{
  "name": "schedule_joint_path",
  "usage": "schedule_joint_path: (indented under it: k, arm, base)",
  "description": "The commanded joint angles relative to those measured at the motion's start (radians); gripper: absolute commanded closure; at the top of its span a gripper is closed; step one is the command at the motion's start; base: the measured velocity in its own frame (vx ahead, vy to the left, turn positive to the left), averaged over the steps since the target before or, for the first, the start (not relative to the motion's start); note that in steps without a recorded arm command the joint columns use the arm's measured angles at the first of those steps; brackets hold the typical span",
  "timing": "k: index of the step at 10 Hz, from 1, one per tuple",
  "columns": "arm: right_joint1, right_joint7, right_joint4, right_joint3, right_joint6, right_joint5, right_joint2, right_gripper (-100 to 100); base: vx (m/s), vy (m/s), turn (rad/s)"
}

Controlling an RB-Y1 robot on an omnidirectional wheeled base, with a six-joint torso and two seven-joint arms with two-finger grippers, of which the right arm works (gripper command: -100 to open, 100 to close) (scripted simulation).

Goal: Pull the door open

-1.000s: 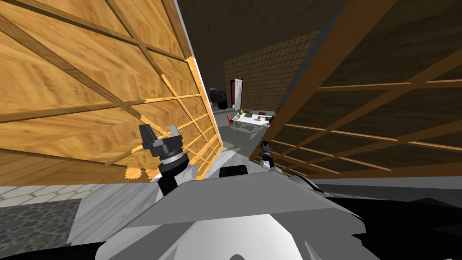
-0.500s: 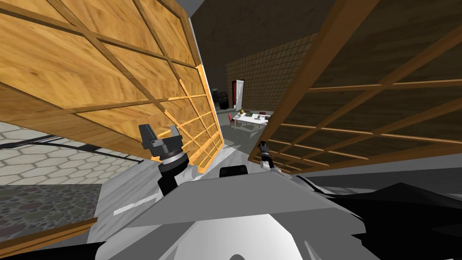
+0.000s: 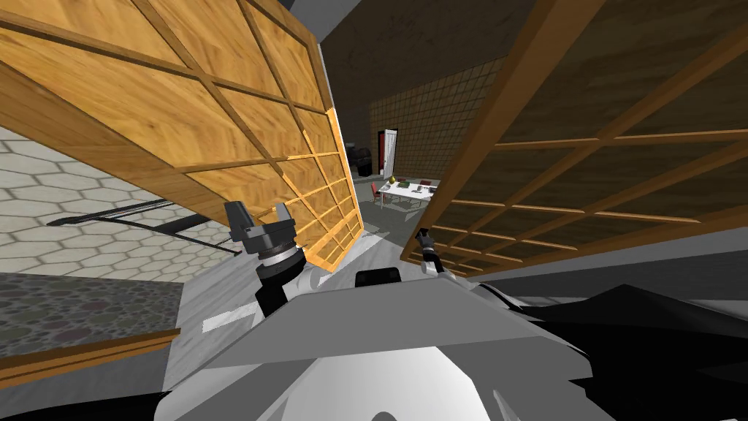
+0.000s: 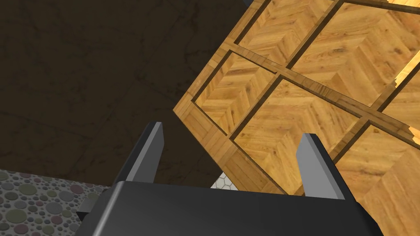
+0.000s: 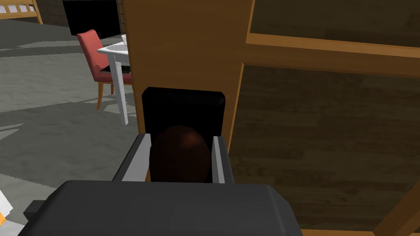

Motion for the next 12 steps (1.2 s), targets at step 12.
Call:
schedule_joint_path:
  k: [12]
  arm:
    - [0.06, -0.119, -0.06, 0.156, -0.048, 0.07, -0.08, 100]
  base:
    - [-0.207, -0.025, 0.072]
